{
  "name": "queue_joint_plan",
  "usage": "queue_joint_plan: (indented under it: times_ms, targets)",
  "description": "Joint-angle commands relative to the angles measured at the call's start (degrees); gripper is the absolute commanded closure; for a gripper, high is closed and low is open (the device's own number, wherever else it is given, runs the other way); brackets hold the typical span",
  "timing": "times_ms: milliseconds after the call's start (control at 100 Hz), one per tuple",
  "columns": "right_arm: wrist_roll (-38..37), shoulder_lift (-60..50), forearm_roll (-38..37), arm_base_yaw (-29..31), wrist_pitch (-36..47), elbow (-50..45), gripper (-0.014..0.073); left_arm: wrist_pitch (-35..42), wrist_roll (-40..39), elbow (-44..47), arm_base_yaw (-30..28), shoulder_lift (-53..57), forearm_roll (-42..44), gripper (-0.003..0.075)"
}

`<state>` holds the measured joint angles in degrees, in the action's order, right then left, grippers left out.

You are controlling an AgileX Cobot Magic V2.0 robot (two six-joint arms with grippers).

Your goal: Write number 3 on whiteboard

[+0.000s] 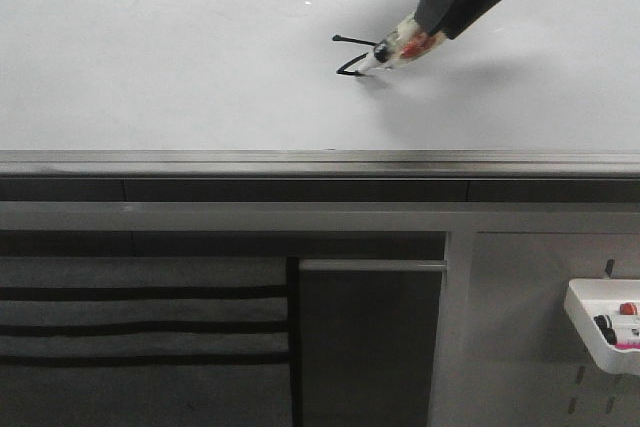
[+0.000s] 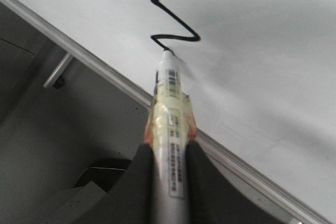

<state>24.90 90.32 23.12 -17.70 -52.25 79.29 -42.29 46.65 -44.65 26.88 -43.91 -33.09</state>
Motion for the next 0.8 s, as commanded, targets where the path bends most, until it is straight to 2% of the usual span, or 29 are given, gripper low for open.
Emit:
queue_joint_plan:
  times_ms: [0, 140, 270, 350, 430, 550, 670, 790]
  targets:
    - [-0.6, -3.6, -2.4, 1.5, 2.9, 0.0, 0.0641, 3.4, -0.6, -1.3, -0.1, 0.1, -2.3, 0.0227]
    - [-0.6, -2.6, -1.2, -1.4, 6.9, -3.7, 0.0641, 3.4, -0.6, -1.3, -0.1, 0.1, -2.3, 0.0227]
    - [-0.6, -0.3, -0.4, -4.0, 11.8, -2.0, 0.0641, 3.4, -0.6, -1.3, -0.1, 0.1, -2.3, 0.0227]
    - [0.0, -0.9, 0.3, -4.6, 7.2, 0.7, 0.0641, 3.4, -0.6, -1.3, -0.1, 0.1, -2.3, 0.0227]
    - [7.2, -4.2, 4.4, -6.1, 1.0, 0.3, 0.0641, 3.4, -0.6, -1.3, -0.1, 0.1, -2.3, 0.0227]
    - [11.1, -11.9, 10.6, -8.3, 1.6, -5.8, 0.0641, 3.4, -0.6, -1.3, -0.1, 0.1, -2.3, 0.0227]
    - [12.3, -18.3, 10.5, -9.7, 3.4, -11.8, 0.0641, 3.4, -0.6, -1.3, -0.1, 0.1, -2.3, 0.0227]
    - [15.2, -23.0, 10.5, -9.7, 1.0, -15.4, 0.0641, 3.4, -0.6, -1.3, -0.1, 0.1, -2.3, 0.0227]
